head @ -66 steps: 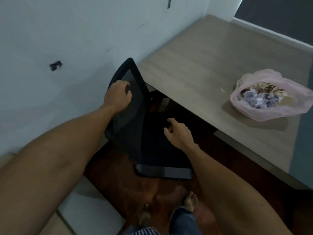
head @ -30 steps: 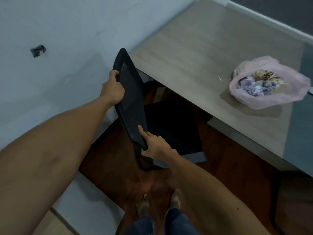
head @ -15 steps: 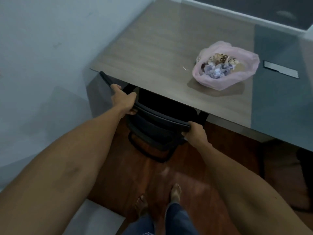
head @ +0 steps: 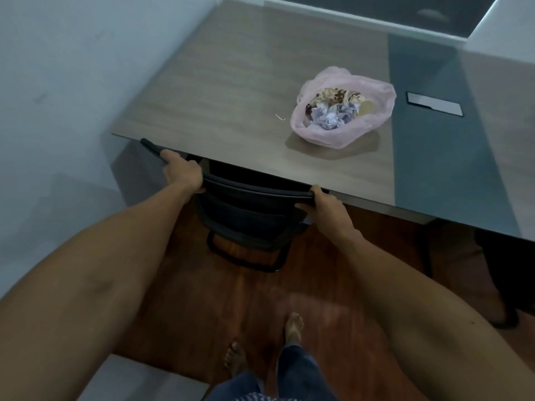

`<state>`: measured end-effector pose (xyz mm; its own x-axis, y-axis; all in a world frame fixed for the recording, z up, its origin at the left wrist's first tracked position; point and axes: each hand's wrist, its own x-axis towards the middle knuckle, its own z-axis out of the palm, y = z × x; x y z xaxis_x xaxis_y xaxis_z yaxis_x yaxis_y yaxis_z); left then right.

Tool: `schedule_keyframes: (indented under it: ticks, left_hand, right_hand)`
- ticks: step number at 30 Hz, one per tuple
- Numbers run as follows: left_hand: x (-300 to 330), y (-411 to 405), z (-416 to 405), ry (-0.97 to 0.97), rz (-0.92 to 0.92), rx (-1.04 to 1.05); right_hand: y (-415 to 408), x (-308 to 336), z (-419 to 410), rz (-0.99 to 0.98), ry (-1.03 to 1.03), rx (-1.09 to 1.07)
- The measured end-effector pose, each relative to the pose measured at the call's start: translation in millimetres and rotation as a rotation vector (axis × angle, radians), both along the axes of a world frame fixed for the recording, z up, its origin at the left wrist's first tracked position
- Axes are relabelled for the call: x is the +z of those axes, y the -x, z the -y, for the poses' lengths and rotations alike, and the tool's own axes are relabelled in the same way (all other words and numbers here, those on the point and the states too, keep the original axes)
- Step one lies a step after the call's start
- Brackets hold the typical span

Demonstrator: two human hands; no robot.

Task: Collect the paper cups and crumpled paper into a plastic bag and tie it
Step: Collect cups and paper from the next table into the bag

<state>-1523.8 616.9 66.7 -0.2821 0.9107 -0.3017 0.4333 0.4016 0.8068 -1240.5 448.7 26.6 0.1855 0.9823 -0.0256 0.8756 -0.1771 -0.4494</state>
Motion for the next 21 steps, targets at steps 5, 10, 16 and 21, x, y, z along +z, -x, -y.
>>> schedule_keyframes:
  ticks: [5,10,16,21]
  left_hand:
    - [-6.0,-28.0,-11.9,0.009,-0.078,-0.008]
    - [-7.9,-42.7,-30.6,-0.046,-0.172,-0.015]
    - [-7.7,-48.6,-34.0,-0.029,-0.274,-0.020]
    - [0.8,-37.0,-35.9,0.021,-0.496,-0.246]
  right_hand:
    - [-27.9,6.7,-25.6,0.060,0.036,-0.136]
    - [-46.5,6.7,-45.3,0.080,0.051,-0.143]
    - [-58.8,3.4,-52.6,0.131,0.057,-0.074]
    - [-55.7,9.2,-50.2,0.196,0.087,-0.099]
